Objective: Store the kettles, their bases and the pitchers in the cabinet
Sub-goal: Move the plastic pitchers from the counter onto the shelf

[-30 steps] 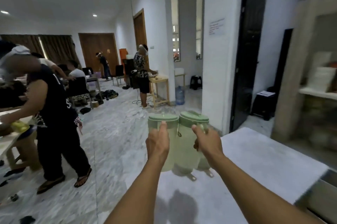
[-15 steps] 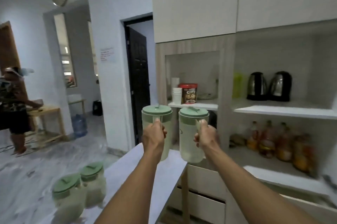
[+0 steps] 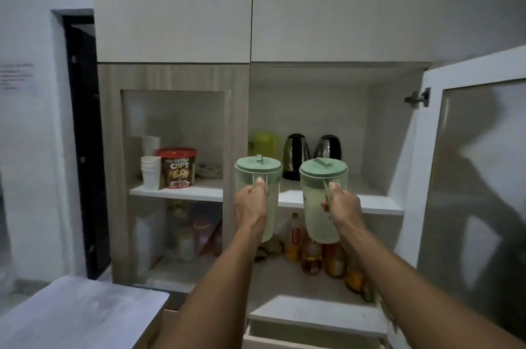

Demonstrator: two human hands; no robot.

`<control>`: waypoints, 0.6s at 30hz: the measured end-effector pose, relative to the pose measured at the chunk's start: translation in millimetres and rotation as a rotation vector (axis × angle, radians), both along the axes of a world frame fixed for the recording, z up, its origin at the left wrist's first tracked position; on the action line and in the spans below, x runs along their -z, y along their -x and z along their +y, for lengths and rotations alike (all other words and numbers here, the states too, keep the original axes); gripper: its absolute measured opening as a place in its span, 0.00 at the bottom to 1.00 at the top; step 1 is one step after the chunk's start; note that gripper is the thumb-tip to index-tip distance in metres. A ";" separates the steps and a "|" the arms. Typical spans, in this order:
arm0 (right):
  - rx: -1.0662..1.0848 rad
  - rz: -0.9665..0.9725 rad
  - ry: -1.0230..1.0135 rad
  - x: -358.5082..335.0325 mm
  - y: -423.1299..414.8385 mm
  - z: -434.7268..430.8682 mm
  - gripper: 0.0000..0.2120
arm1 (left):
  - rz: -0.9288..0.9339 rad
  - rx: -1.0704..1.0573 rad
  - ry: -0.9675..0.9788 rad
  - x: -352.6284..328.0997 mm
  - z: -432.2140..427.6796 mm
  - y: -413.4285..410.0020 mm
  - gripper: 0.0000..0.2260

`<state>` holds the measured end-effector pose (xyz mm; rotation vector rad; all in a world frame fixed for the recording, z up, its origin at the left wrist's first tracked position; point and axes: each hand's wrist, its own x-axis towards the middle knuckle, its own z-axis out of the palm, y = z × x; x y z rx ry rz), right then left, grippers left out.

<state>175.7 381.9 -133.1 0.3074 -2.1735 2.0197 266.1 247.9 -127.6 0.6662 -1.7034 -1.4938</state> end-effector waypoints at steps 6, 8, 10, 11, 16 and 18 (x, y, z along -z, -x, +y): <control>0.071 0.005 0.024 2.0 107.2 3.9 0.19 | 0.008 0.093 0.029 -8.0 -0.6 113.1 0.19; 0.097 0.005 0.023 5.3 141.6 0.3 0.19 | -0.004 0.111 0.048 -7.4 -6.0 152.7 0.21; 0.133 0.010 0.022 6.5 175.7 -2.2 0.19 | -0.014 0.164 0.065 -6.5 -11.9 195.0 0.20; 0.153 0.008 0.019 5.9 192.3 -2.6 0.19 | -0.024 0.198 0.077 -6.6 -14.2 216.3 0.18; 0.258 -0.021 0.016 8.8 273.7 0.3 0.18 | -0.032 0.358 0.067 -3.0 -11.8 321.7 0.17; 0.300 -0.061 0.025 15.9 304.8 2.4 0.19 | -0.056 0.427 0.017 4.0 -4.0 356.5 0.16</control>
